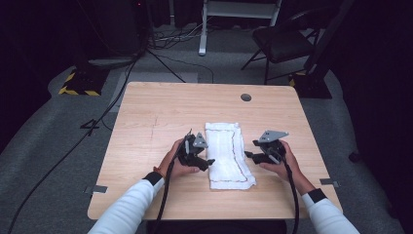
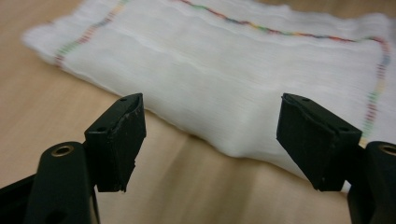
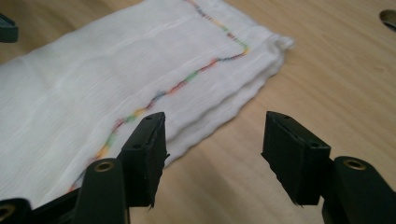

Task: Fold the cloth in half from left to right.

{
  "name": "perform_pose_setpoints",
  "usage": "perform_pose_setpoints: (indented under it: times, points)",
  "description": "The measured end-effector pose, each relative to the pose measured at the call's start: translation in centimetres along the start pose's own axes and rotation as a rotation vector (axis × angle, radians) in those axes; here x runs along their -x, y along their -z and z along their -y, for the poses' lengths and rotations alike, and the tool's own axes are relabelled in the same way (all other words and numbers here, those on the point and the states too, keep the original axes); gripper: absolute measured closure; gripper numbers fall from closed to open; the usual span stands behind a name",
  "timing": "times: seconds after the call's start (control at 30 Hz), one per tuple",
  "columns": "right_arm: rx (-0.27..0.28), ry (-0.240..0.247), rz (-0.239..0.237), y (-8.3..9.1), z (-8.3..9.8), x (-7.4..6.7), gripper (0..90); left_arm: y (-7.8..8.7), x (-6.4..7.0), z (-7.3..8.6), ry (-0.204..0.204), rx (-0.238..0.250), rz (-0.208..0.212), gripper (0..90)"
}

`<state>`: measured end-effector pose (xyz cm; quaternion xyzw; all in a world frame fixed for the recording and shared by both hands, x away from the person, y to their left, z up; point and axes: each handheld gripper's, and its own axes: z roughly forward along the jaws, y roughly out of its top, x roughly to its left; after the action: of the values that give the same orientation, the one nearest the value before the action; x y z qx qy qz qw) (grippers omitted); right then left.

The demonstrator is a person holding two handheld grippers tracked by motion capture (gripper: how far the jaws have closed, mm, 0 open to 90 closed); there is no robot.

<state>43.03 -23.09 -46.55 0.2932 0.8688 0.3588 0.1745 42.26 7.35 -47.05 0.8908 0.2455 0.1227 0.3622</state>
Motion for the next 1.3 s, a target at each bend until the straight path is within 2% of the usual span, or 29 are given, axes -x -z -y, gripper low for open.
perform_pose_setpoints:
  times: [0.17,0.23,0.3,0.37,0.47,0.63,0.7,0.77,0.83,0.93,1.0,1.03,1.1,1.17,1.3]
  points:
    - [0.012,-0.044,0.021,-1.5,-1.8,2.5,41.3,-1.1,-2.8,-1.4,0.06,0.013,-0.04,25.5]
    - [0.017,-0.062,0.012,-2.3,-2.4,3.1,41.7,-1.9,-3.9,-1.8,0.083,0.005,-0.058,25.3]
    - [0.009,-0.061,0.025,-3.3,-3.0,3.5,42.0,-2.8,-5.0,-2.2,0.134,0.007,-0.048,25.4]
    - [0.004,-0.082,0.022,-4.3,-3.6,4.0,42.7,-3.5,-5.6,-2.5,0.145,0.0,-0.068,25.1]
    - [-0.01,-0.093,0.019,-5.7,-4.4,4.2,42.4,-4.6,-6.5,-2.8,0.176,0.0,-0.069,25.0]
    - [-0.035,-0.106,0.044,-7.6,-4.9,4.6,43.0,-5.7,-7.6,-2.9,0.178,-0.008,-0.083,24.3]
    - [-0.042,-0.138,0.047,-8.2,-5.0,5.1,42.5,-5.8,-8.2,-3.0,0.186,0.0,-0.101,24.4]
    - [-0.045,-0.166,0.039,-8.5,-5.0,5.4,42.2,-5.9,-8.7,-3.1,0.214,0.004,-0.098,24.2]
    - [-0.05,-0.186,0.036,-8.9,-5.0,5.7,42.0,-6.0,-8.9,-3.2,0.223,0.002,-0.105,24.1]
    - [-0.051,-0.201,0.038,-9.2,-5.0,6.1,41.7,-6.1,-9.1,-3.3,0.215,-0.004,-0.119,24.0]
    - [-0.043,-0.214,0.028,-9.3,-5.0,6.3,41.4,-6.3,-9.2,-3.2,0.229,-0.004,-0.115,24.0]
    - [-0.047,-0.212,0.027,-9.3,-4.9,6.3,41.3,-6.5,-9.2,-3.1,0.245,-0.002,-0.108,24.0]
    - [-0.055,-0.211,0.02,-9.5,-4.9,6.3,41.3,-6.8,-9.2,-2.9,0.247,-0.012,-0.092,23.8]
    - [-0.053,-0.209,0.003,-9.7,-5.0,6.0,41.1,-7.1,-9.1,-2.9,0.251,-0.022,-0.095,23.4]
    - [-0.06,-0.201,0.008,-9.9,-5.0,5.9,40.6,-7.2,-9.2,-2.8,0.257,-0.02,-0.091,22.9]
